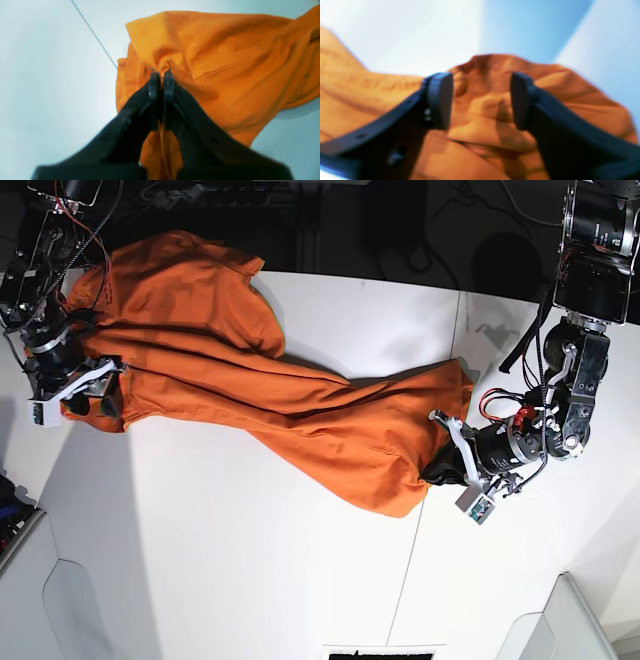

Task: Layout the t-shirt on the table in an organized manner, then fold the t-shirt properly
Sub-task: 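Regrasp the shirt edge with the right gripper while the left gripper holds, then lift the orange shirt with both grippers and swing it flat onto the table, then regrasp the shirt edges with both grippers at opposite ends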

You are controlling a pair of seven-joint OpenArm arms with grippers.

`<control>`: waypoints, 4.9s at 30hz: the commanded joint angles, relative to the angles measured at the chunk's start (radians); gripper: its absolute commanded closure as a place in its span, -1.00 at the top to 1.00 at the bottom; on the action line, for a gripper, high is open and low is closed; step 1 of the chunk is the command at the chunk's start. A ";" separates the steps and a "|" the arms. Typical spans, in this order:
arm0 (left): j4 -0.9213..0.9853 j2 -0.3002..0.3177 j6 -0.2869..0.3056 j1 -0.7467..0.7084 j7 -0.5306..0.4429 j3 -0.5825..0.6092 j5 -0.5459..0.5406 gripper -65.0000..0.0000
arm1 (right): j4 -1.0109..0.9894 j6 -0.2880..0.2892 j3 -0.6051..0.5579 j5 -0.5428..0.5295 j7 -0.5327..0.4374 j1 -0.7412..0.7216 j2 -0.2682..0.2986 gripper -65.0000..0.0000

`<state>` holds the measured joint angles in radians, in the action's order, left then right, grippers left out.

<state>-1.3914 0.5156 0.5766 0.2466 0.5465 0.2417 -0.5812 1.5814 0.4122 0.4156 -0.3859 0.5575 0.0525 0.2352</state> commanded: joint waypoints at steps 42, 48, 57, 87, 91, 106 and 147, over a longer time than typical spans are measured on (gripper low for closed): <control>-0.566 0.105 0.122 -0.125 0.263 -0.740 -0.500 -1.00 | 0.286 0.068 0.175 -0.119 0.045 -0.086 0.014 -1.00; -0.654 0.105 0.074 -0.134 0.263 -0.908 -0.515 -1.00 | 0.323 0.113 0.178 -0.172 0.047 -0.111 0.017 -1.00; -0.645 0.102 0.075 -0.167 0.241 -0.905 -0.462 -1.00 | 0.324 0.113 0.178 -0.177 0.043 -0.127 0.019 -1.00; 0.523 -0.041 0.034 0.523 -0.112 -0.107 0.053 -0.02 | -0.415 0.024 -0.081 0.153 -0.080 -0.591 0.034 0.30; 0.523 -0.005 0.073 0.516 -0.003 -0.107 -0.028 -0.02 | -0.415 0.022 -0.053 0.083 0.051 -0.586 0.034 0.30; 0.380 0.093 0.122 0.156 0.080 -0.107 -0.312 -0.66 | -0.095 0.109 0.024 -0.203 0.229 -0.224 0.033 -1.00; -0.154 0.235 0.122 -0.348 0.463 -0.458 -0.542 -0.18 | -0.031 0.157 0.101 -0.341 0.359 -0.013 0.248 -1.00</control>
<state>-1.5352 0.7288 0.6910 -0.1078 1.0191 -0.2081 -1.1046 1.5368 0.5594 0.5072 -0.7147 0.9234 0.0425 0.4625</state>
